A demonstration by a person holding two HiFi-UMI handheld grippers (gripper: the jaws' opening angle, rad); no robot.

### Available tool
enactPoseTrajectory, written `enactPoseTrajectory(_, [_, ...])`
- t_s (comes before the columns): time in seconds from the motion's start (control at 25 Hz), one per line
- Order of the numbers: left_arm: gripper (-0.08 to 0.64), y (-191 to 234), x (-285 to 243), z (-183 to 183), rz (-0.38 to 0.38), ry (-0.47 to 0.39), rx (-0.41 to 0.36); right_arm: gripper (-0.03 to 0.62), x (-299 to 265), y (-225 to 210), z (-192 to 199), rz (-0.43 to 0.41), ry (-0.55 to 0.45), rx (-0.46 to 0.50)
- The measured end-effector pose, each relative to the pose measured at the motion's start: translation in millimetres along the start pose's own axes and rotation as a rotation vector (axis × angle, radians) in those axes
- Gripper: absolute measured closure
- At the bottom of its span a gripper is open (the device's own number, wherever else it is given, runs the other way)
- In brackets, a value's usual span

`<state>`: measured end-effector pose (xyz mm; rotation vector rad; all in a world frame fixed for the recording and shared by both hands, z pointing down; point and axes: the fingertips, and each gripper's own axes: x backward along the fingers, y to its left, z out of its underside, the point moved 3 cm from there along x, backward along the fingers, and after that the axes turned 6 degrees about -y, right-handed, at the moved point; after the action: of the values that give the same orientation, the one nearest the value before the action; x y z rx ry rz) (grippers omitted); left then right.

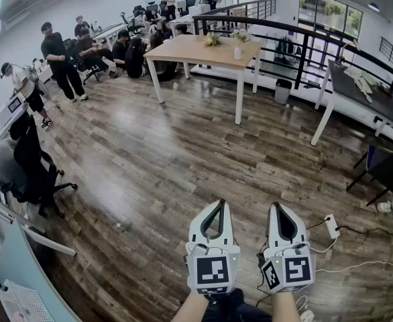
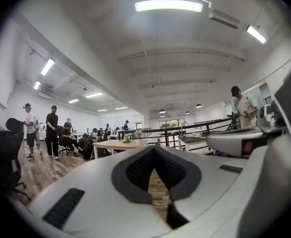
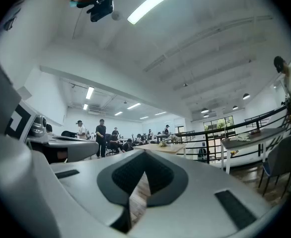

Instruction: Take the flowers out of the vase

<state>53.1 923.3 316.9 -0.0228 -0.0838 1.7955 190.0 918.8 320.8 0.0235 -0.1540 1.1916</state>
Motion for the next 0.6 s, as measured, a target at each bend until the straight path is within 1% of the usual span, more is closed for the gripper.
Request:
enactPoseTrajectory(0.24, [0.526, -7.4, -6.6, -0.3, 0.006, -0.047, -0.039, 0.597, 2.0, -10.1, 2.4, 0.003, -0.001, -0.003])
enactPoseTrajectory(0.36, [0.526, -12.0, -9.2, 0.7, 0.006, -0.032, -0.036, 0.597, 1.6, -14.2, 4.0, 0.002, 0.003, -0.006])
enactPoseTrajectory(0.48, [0.526, -16.5, -12.8, 0.1, 0.008, -0.041, -0.049, 0.597, 1.2, -18.8, 4.1, -0.003, 0.004, -0.008])
enactPoseTrajectory(0.6, [0.527, -25.1, -14.4, 2.7, 0.005, -0.014, -0.028, 0.597, 3.0, -25.9, 3.5, -0.009, -0.004, -0.008])
